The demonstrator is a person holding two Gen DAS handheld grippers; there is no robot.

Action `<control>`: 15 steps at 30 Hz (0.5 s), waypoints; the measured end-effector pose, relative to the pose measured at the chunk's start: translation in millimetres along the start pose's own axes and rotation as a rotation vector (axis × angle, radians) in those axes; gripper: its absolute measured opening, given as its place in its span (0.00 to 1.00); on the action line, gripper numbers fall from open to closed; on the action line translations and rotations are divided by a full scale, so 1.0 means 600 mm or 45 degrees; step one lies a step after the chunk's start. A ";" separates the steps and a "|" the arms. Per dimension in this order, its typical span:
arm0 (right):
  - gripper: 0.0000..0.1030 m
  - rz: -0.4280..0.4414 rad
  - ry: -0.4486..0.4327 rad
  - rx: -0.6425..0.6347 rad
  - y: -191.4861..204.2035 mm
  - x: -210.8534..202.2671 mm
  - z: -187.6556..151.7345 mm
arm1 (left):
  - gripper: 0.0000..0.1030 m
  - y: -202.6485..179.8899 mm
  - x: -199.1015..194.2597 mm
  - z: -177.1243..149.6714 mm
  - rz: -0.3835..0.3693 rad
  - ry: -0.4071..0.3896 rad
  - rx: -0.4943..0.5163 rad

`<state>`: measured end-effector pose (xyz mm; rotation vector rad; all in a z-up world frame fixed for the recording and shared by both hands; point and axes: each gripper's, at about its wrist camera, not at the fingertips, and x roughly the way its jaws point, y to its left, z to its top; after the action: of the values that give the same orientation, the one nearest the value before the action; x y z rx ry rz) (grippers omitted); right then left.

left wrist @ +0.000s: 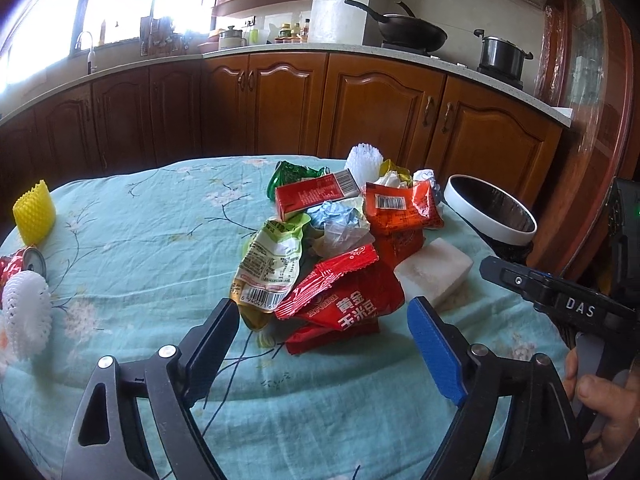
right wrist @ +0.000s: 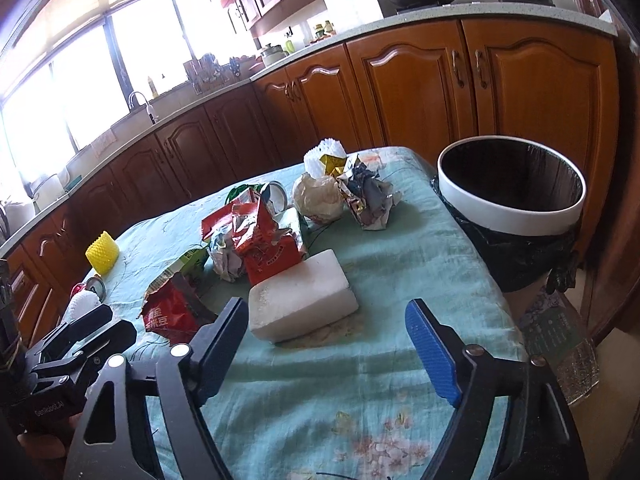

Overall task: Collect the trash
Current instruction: 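Close the left tool on the red snack bag while the right tool grasps the white foam block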

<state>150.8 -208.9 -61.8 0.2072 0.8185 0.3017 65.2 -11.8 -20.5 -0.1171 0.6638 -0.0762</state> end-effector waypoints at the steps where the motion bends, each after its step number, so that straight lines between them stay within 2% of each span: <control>1: 0.65 0.008 0.025 0.015 -0.005 0.010 0.003 | 0.75 0.002 0.008 0.002 -0.010 0.011 -0.008; 3: 0.57 0.022 0.066 0.035 -0.013 0.029 0.008 | 0.66 0.007 0.024 0.006 -0.039 0.045 -0.029; 5: 0.55 0.023 0.103 0.047 -0.018 0.049 0.014 | 0.55 0.012 0.041 0.009 -0.060 0.083 -0.049; 8: 0.48 0.052 0.151 0.064 -0.025 0.072 0.018 | 0.49 0.014 0.052 0.013 -0.081 0.101 -0.050; 9: 0.42 0.067 0.154 0.062 -0.024 0.074 0.019 | 0.48 0.013 0.052 0.014 -0.077 0.099 -0.038; 10: 0.34 0.081 0.150 0.051 -0.020 0.074 0.020 | 0.45 0.013 0.051 0.015 -0.077 0.096 -0.028; 11: 0.33 0.063 0.137 0.028 -0.015 0.070 0.019 | 0.43 0.012 0.050 0.015 -0.085 0.094 -0.024; 15: 0.19 0.058 0.096 0.003 -0.010 0.053 0.019 | 0.37 0.002 0.041 0.013 -0.123 0.062 0.002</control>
<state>181.0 -204.2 -77.7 0.2177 0.8894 0.3534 89.7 -12.7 -29.6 -0.1463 0.7066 -0.1728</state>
